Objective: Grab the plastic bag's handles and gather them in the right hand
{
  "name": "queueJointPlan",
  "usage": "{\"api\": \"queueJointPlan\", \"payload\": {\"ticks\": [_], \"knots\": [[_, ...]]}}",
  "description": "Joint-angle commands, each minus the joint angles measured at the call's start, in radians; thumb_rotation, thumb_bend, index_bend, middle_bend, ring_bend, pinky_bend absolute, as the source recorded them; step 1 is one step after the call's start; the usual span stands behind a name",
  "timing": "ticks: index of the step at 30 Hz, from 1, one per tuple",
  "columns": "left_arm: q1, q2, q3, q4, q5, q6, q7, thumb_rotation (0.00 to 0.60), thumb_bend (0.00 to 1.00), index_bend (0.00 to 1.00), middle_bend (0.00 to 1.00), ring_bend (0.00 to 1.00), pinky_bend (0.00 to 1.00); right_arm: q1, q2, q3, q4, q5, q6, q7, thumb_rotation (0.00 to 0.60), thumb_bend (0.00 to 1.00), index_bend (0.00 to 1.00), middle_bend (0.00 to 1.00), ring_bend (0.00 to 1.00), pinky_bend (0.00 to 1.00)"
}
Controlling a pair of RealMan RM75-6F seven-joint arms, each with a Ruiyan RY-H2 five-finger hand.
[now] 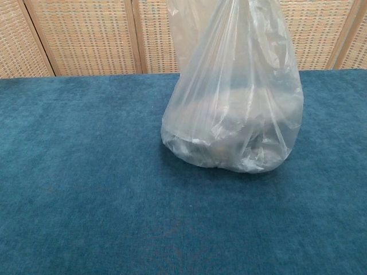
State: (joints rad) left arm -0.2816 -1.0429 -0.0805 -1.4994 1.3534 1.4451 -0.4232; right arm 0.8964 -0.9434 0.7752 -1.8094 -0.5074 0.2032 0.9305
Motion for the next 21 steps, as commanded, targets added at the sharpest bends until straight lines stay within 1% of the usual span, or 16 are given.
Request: {"api": "queueJointPlan", "payload": {"ticks": [1,4,7,12,18,21], "knots": [[0.004,0.003,-0.005,0.001,-0.001,-0.001,-0.004,0.6,0.03,0.0,0.0,0.0,0.0,0.051,0.047,-0.013,-0.012,0.04,0.018,-0.005,0.6,1.0,0.64,0.82,1.0,1.0],[0.009,0.008,-0.012,0.0,-0.003,-0.006,-0.013,0.6,0.03,0.0,0.0,0.0,0.0,0.106,0.104,-0.024,-0.022,0.101,0.018,0.004,0.6,1.0,0.64,0.83,1.0,1.0],[0.013,0.012,-0.02,0.0,-0.004,-0.012,-0.024,0.6,0.03,0.0,0.0,0.0,0.0,0.169,0.165,-0.048,-0.03,0.164,0.023,0.01,0.6,1.0,0.65,0.83,1.0,1.0],[0.018,0.016,-0.029,0.005,0.0,-0.023,-0.041,0.6,0.03,0.0,0.0,0.0,0.0,0.251,0.245,-0.063,-0.039,0.26,0.044,0.029,0.6,1.0,0.65,0.83,1.0,1.0],[0.021,0.018,-0.036,0.011,-0.002,-0.035,-0.051,0.6,0.03,0.0,0.0,0.0,0.0,0.33,0.332,-0.067,-0.013,0.335,0.048,0.029,0.6,1.0,0.65,0.83,1.0,1.0],[0.021,0.018,-0.041,0.015,-0.005,-0.046,-0.051,0.6,0.03,0.0,0.0,0.0,0.0,0.389,0.392,-0.097,0.007,0.395,0.036,0.022,0.6,1.0,0.65,0.83,1.0,1.0]]}}
